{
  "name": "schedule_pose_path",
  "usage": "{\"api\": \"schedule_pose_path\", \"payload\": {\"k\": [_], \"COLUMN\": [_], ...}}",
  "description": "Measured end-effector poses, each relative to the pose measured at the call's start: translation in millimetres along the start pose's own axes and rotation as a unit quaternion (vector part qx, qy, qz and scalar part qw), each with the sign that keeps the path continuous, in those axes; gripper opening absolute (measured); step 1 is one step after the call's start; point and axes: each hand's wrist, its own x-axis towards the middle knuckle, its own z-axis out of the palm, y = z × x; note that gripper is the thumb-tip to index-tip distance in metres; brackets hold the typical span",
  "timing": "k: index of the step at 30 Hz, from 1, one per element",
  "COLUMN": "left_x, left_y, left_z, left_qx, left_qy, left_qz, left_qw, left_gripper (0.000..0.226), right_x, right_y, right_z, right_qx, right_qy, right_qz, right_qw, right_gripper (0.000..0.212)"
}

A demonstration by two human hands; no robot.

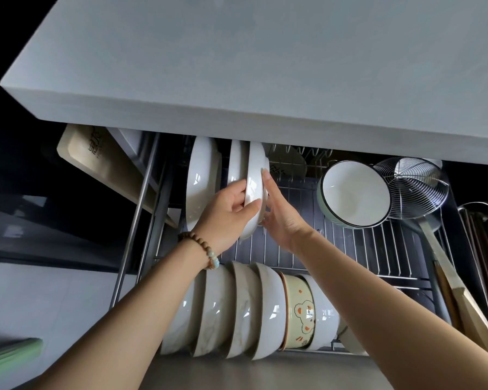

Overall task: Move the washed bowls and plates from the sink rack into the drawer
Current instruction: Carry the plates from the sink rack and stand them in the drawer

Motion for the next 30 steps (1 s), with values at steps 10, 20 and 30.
{"api": "schedule_pose_path", "payload": {"k": [10,20,30], "left_x": [-4,-4,-20], "left_y": [9,8,30], "left_z": [-24,-25,-33], "left_qx": [0.049,0.014,0.063], "left_qy": [0.041,0.070,0.098], "left_qz": [-0.011,-0.030,-0.044], "left_qw": [0.998,0.997,0.992], "left_gripper": [0.037,0.031,0.020], "right_x": [-1,-3,-61], "right_y": [-1,-3,-30], "right_z": [-1,2,-6], "right_qx": [0.020,0.010,-0.122], "right_qy": [-0.016,-0.015,0.064], "right_qz": [0.002,0.009,0.008], "right_qw": [1.000,1.000,0.990], "right_gripper": [0.101,0.112,0.079]}}
